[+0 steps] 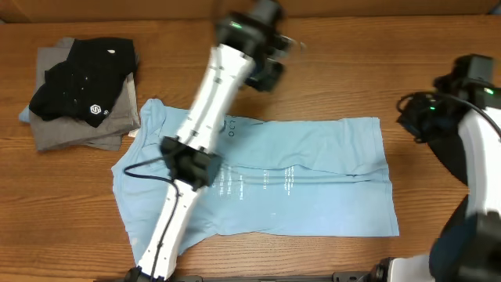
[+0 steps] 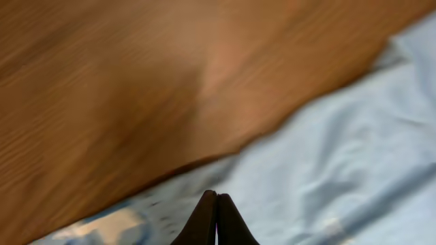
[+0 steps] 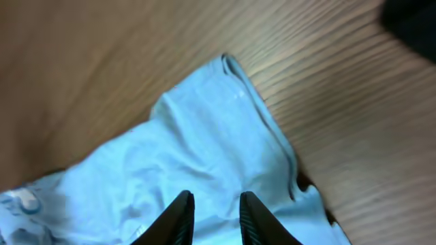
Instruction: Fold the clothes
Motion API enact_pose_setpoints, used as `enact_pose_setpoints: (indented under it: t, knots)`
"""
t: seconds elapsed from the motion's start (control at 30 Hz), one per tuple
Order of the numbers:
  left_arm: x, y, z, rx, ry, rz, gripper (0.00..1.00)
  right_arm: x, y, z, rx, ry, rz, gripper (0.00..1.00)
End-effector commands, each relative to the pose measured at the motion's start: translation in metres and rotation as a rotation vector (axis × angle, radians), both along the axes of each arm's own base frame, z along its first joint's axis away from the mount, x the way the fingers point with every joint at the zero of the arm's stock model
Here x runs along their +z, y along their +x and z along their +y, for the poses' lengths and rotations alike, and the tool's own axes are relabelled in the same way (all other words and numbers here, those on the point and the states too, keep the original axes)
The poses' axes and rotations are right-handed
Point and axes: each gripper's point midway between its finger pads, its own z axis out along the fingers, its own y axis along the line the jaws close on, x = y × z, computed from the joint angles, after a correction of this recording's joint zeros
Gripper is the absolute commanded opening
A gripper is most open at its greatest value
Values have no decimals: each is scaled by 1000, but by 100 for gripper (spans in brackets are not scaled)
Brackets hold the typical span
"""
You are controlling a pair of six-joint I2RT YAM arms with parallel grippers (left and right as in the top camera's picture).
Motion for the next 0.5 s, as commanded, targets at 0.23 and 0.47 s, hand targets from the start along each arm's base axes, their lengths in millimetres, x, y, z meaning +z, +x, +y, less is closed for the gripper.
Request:
enact_pose_setpoints:
  t: [0.23, 0.47]
  knots:
    - [95, 16, 72, 162, -78, -173, 4, -90, 29, 27, 97, 42, 116, 17]
    - [186, -8, 103, 217, -50, -392, 8, -139, 37, 18, 12, -10, 190, 4]
